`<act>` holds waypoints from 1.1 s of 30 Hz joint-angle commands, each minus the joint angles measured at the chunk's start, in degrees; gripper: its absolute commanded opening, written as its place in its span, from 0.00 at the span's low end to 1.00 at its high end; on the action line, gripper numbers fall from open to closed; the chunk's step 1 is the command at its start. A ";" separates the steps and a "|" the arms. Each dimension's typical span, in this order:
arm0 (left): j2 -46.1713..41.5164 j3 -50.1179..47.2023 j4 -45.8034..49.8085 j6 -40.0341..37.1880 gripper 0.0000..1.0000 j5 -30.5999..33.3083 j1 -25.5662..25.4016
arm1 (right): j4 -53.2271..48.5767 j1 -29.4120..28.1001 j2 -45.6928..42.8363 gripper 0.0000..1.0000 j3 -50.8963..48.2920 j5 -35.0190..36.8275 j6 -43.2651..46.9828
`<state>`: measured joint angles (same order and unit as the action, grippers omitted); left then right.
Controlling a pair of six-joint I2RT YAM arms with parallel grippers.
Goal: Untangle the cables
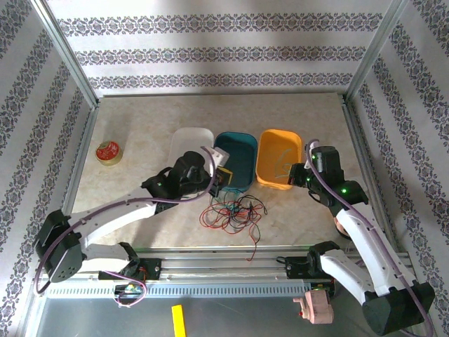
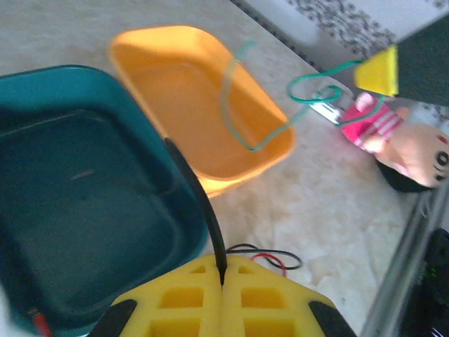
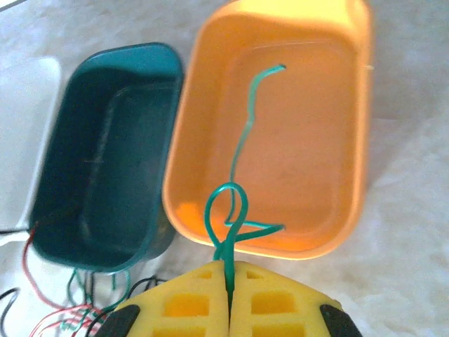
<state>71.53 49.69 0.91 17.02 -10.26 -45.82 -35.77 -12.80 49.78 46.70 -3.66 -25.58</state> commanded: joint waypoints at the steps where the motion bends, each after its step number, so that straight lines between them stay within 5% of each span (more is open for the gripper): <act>1: -4.28 -2.48 1.13 2.14 0.00 3.99 1.50 | 3.12 2.14 -0.56 0.00 -1.95 2.84 -2.22; 11: -15.35 -10.06 9.63 3.46 0.00 7.17 1.70 | 21.86 3.39 8.23 0.00 -4.03 -3.50 -5.47; 16: -17.73 -9.94 16.83 0.00 0.00 1.89 1.70 | 37.96 4.12 16.16 0.00 -8.55 -9.07 -11.26; 17: -17.58 -9.84 18.51 -0.58 0.00 1.10 1.70 | 39.41 4.11 17.81 0.04 -8.97 -9.15 -12.47; 19: -17.15 -9.87 21.46 -1.48 0.00 0.51 1.70 | 38.03 4.27 21.30 0.41 -8.29 -8.65 -14.05; 21: -16.86 -10.22 22.99 -1.96 0.00 0.33 1.62 | 34.97 4.01 22.79 0.62 -7.51 -7.35 -13.69; 28: -12.55 -9.44 24.89 -2.07 0.00 1.25 1.52 | 23.06 -1.83 16.35 0.69 -6.63 3.72 -5.84; 33: -7.28 -8.39 25.82 -1.76 0.00 1.15 0.76 | 17.26 -11.42 14.03 0.69 -5.93 4.20 -0.06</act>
<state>62.50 39.66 23.57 16.12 -8.80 -44.58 -12.71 -20.45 64.71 39.27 -2.00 -30.70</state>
